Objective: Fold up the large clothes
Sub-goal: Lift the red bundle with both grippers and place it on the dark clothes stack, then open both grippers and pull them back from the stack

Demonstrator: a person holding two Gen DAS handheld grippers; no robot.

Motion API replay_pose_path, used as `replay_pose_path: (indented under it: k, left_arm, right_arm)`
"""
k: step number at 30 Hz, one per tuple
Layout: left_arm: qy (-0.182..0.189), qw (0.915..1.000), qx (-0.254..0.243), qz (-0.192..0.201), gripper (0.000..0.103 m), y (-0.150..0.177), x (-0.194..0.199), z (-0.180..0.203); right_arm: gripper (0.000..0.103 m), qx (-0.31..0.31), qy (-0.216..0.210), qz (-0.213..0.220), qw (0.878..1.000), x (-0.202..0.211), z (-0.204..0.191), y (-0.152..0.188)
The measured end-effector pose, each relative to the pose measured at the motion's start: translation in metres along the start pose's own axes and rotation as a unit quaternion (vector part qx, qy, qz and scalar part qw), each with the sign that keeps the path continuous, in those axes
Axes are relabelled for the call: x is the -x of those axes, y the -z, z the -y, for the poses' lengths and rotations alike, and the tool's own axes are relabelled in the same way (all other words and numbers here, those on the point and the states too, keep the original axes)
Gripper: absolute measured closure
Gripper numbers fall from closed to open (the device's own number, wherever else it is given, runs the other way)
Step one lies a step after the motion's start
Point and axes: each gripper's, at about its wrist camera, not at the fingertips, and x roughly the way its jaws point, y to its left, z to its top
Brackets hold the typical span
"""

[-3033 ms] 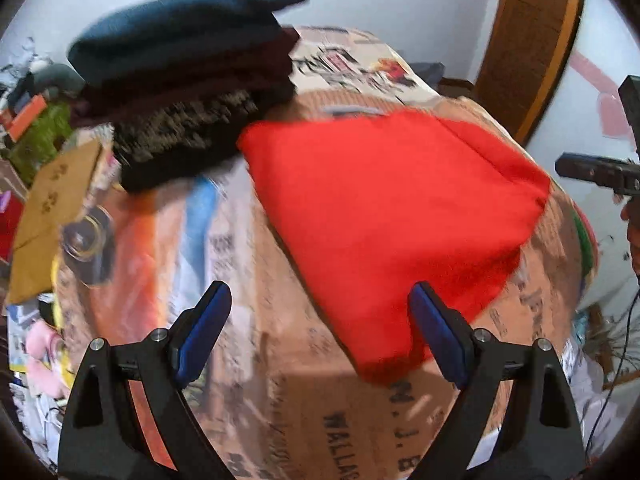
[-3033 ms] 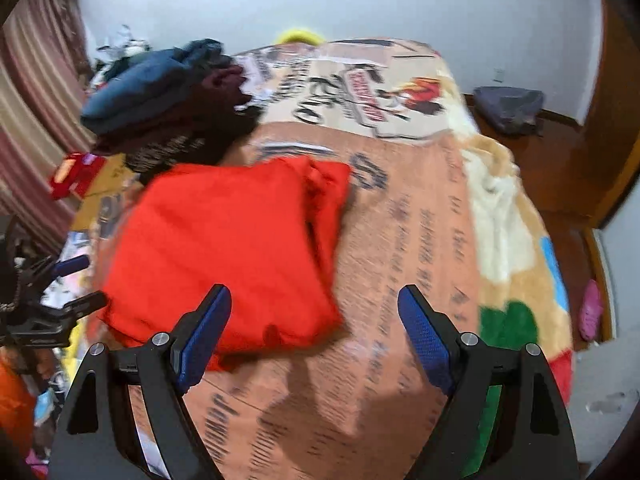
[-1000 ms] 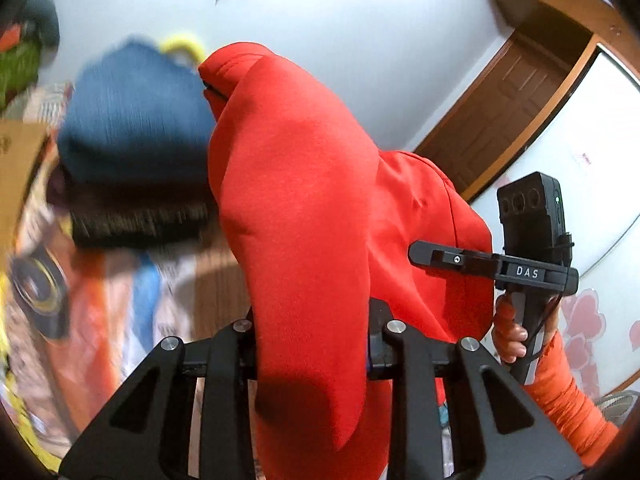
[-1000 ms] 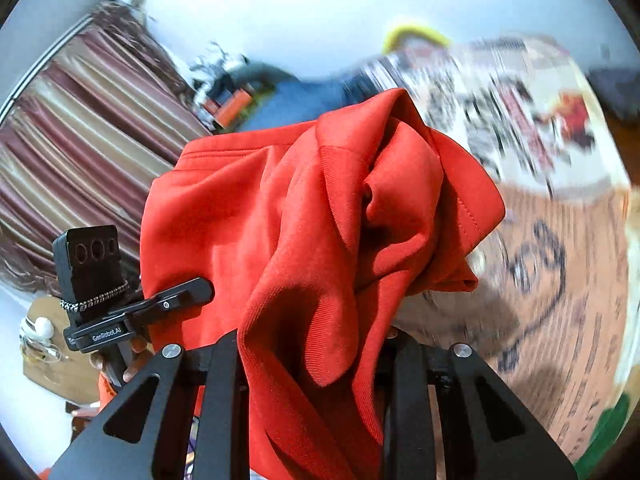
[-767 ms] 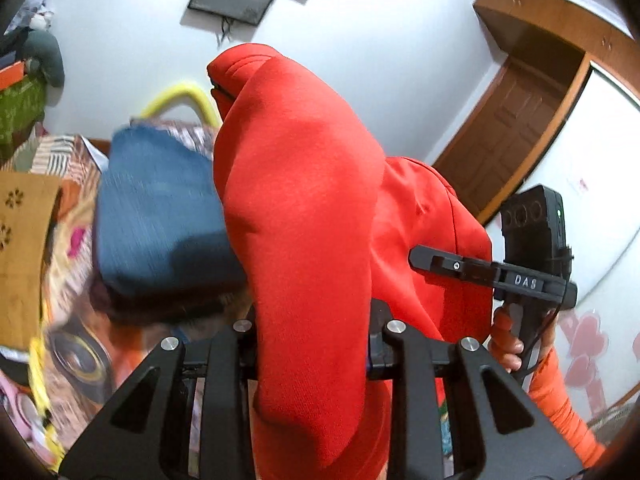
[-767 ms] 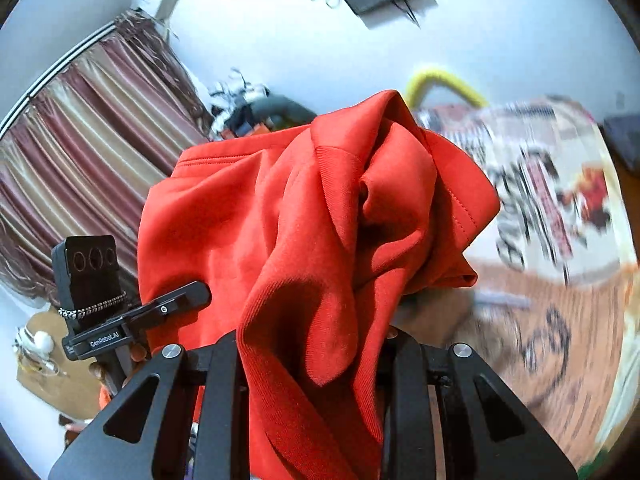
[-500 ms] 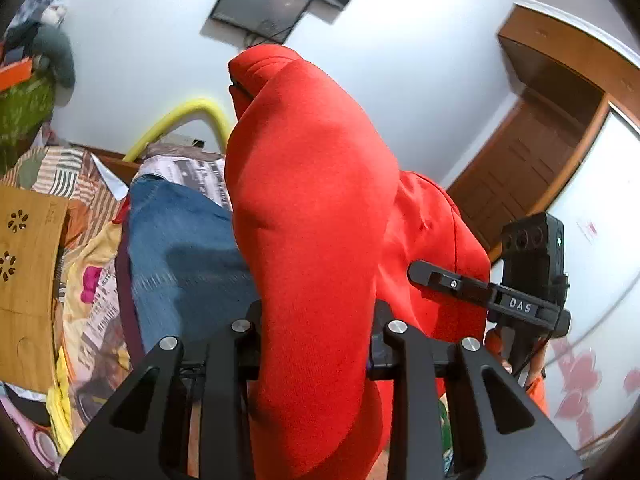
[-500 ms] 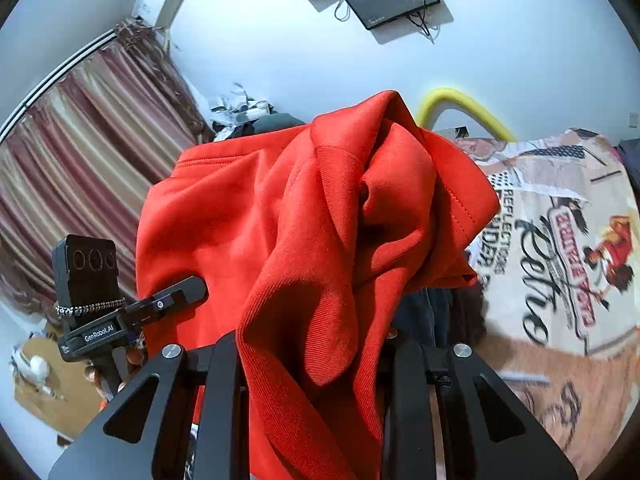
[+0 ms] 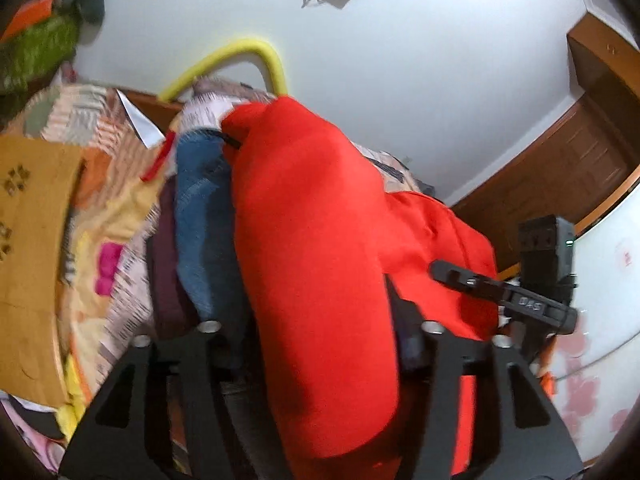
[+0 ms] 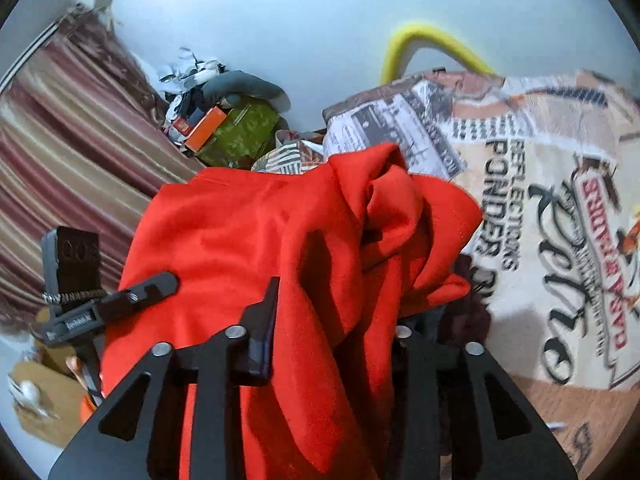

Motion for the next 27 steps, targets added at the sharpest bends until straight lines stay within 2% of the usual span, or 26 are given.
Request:
replay_pose_path:
  k: [2, 4, 6, 8, 11, 13, 18, 24, 27]
  left_arm:
    - [-0.035, 0.9992, -0.020, 0.007, 0.036, 0.004, 0.010, 0.010]
    - [-0.054, 0.9980, -0.031, 0.011, 0.035, 0.006, 0.018, 0.018]
    - [-0.069, 0.9968, -0.033, 0.021, 0.031, 0.012, 0.033, 0.028]
    - [-0.080, 0.9956, -0.040, 0.026, 0.023, 0.021, 0.039, 0.033]
    - [-0.112, 0.9916, -0.054, 0.036, 0.013, 0.036, 0.049, 0.041]
    - [-0.123, 0.9904, -0.052, 0.036, 0.010, 0.046, 0.054, 0.041]
    - [-0.132, 0.9896, -0.045, 0.035, 0.010, 0.066, 0.067, 0.031]
    - [-0.147, 0.9877, -0.040, 0.036, 0.010, 0.083, 0.085, 0.029]
    - [-0.172, 0.9829, -0.050, 0.044, 0.010, 0.091, 0.098, 0.039]
  right_arm:
    - [0.067, 0.013, 0.023, 0.004, 1.000, 0.014, -0.006, 0.003]
    - [0.066, 0.033, 0.056, 0.018, 0.998, 0.032, -0.015, 0.010]
    - [0.060, 0.047, 0.083, 0.034, 0.995, 0.038, -0.022, 0.010]
    - [0.044, 0.066, 0.100, 0.046, 0.992, 0.043, -0.028, 0.014]
    - [0.038, 0.094, 0.124, 0.071, 0.985, 0.049, -0.036, 0.028]
    - [0.035, 0.101, 0.128, 0.067, 0.984, 0.048, -0.036, 0.036]
    - [0.035, 0.097, 0.162, 0.054, 0.981, 0.048, -0.022, 0.054]
    - [0.035, 0.087, 0.175, 0.080, 0.977, 0.091, -0.023, 0.070]
    - [0.035, 0.094, 0.171, 0.099, 0.976, 0.116, -0.036, 0.081]
